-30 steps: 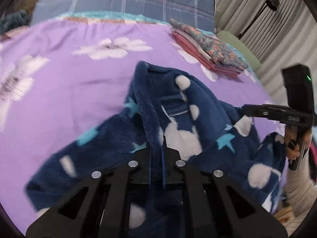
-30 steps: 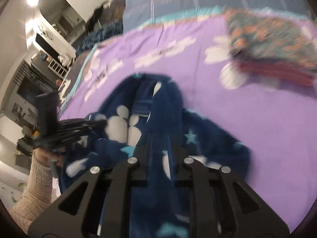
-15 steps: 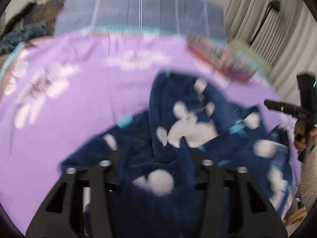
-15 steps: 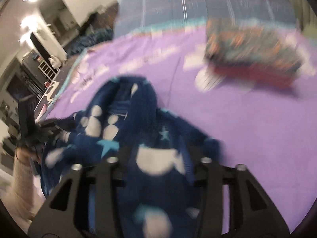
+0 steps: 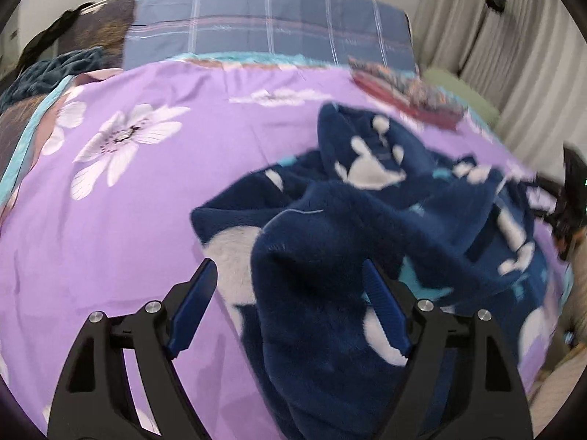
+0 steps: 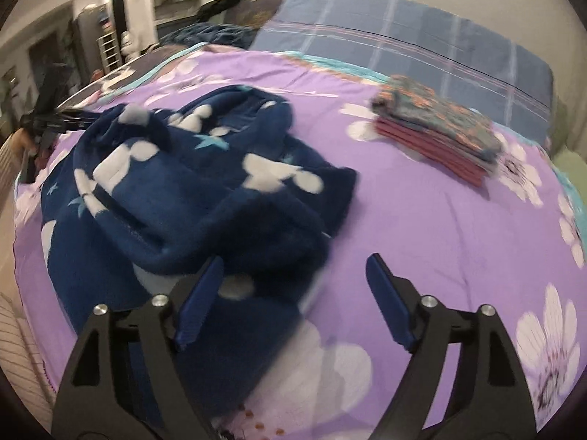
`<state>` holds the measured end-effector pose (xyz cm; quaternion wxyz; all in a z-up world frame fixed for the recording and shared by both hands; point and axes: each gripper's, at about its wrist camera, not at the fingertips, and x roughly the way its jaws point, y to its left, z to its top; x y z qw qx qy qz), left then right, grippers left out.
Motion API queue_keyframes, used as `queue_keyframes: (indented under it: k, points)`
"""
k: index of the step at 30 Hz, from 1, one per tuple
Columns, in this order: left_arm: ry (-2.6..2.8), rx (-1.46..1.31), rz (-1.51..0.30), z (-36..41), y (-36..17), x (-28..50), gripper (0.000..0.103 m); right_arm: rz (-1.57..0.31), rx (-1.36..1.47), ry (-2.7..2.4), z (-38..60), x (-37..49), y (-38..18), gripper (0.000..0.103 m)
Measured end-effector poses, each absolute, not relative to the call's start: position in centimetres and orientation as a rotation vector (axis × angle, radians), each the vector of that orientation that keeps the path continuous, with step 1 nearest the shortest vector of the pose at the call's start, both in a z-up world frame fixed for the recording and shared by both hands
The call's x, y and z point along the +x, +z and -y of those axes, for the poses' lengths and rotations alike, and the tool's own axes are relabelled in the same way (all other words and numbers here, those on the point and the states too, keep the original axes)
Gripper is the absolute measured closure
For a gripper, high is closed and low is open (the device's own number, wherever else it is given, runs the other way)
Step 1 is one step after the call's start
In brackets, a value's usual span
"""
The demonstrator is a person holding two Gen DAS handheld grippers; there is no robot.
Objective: Fold small clothes
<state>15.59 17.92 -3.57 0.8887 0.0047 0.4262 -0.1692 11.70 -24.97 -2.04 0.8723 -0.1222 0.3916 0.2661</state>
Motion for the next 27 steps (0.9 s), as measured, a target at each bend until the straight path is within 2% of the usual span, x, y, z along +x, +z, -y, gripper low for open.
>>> queue_keyframes:
  k: [4,7,9,11,12,14,15,17,22,25,27]
  points:
    - [-0.391,-0.008,-0.892,-17.7,-4.1,16.9,0.022,-0.822,-0.232,0.58,24.5,13.6,-3.4,0.017]
    - [-0.429,-0.018,-0.877,-17.6,-3.8,17.6,0.022,-0.827,-0.115,0.616,25.4,14.8,-3.6,0.017]
    - [-0.448,-0.025,-0.875,-17.5,-3.7,18.1,0.022,-0.827,-0.049,0.659,25.9,15.3,-3.5,0.025]
    - [-0.457,-0.04,-0.866,-17.5,-3.6,18.5,0.025,-0.838,0.002,0.686,26.0,15.7,-3.3,0.05]
    - [-0.467,-0.058,-0.857,-17.6,-3.5,18.6,0.046,-0.834,0.018,0.684,26.1,15.8,-3.2,0.055]
    - [-0.491,-0.115,-0.83,-17.7,-2.9,18.7,0.081,-0.825,0.051,0.681,26.3,16.0,-2.7,0.082]
    - [-0.478,-0.125,-0.817,-17.8,-2.7,18.6,0.089,-0.82,0.087,0.679,26.7,16.2,-2.4,0.083]
    - [-0.452,-0.173,-0.728,-18.5,-1.0,17.7,0.092,-0.792,0.166,0.675,27.6,16.1,-1.4,0.088]
    - [-0.418,-0.24,-0.502,-20.8,3.4,15.1,0.092,-0.649,0.319,0.654,30.2,15.4,1.5,0.089]
    - [-0.341,-0.224,-0.57,-21.7,1.8,17.1,0.088,-0.719,0.248,0.543,29.2,17.3,-0.1,0.084]
    - [-0.298,-0.213,-0.668,-21.7,-0.6,18.7,0.079,-0.848,0.268,0.502,28.5,19.2,-2.8,0.079]
